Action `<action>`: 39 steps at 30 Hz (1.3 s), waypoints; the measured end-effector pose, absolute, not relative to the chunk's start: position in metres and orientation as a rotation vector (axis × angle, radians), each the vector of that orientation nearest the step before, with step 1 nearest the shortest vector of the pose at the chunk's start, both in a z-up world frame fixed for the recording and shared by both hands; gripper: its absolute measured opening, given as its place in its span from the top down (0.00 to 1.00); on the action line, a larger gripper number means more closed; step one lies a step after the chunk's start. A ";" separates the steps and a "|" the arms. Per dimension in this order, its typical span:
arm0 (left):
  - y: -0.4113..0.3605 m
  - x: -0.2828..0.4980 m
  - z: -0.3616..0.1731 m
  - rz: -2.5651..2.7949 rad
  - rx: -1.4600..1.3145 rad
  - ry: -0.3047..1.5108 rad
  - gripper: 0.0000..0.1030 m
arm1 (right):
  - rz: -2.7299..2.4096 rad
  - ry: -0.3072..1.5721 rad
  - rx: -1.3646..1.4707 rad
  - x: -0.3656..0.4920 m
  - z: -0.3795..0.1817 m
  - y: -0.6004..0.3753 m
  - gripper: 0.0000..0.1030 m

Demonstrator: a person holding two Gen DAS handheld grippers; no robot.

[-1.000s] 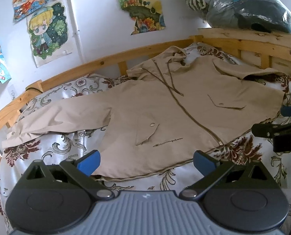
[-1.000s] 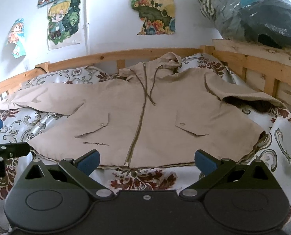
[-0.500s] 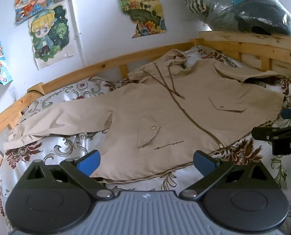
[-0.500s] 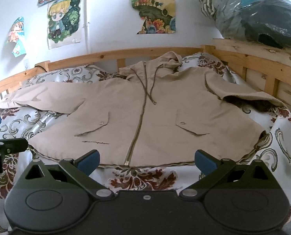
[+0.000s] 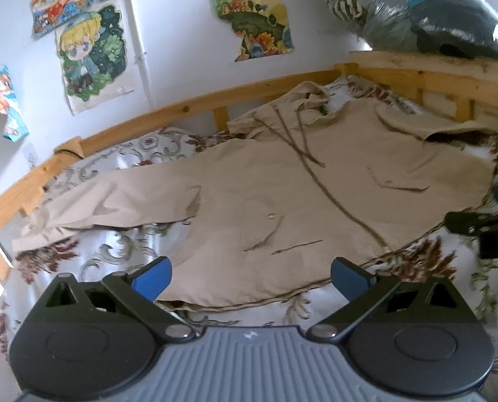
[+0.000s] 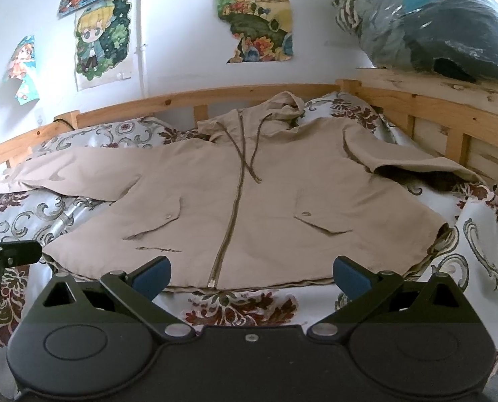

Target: Fold large clothes

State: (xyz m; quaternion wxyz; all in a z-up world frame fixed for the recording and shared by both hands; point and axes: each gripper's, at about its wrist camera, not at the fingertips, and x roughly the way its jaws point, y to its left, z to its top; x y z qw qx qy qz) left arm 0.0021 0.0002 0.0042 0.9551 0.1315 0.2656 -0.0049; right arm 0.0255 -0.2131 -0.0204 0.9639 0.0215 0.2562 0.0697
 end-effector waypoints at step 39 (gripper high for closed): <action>0.040 0.024 0.078 0.201 0.156 0.734 0.01 | 0.157 0.507 0.206 0.014 -0.009 -0.240 0.01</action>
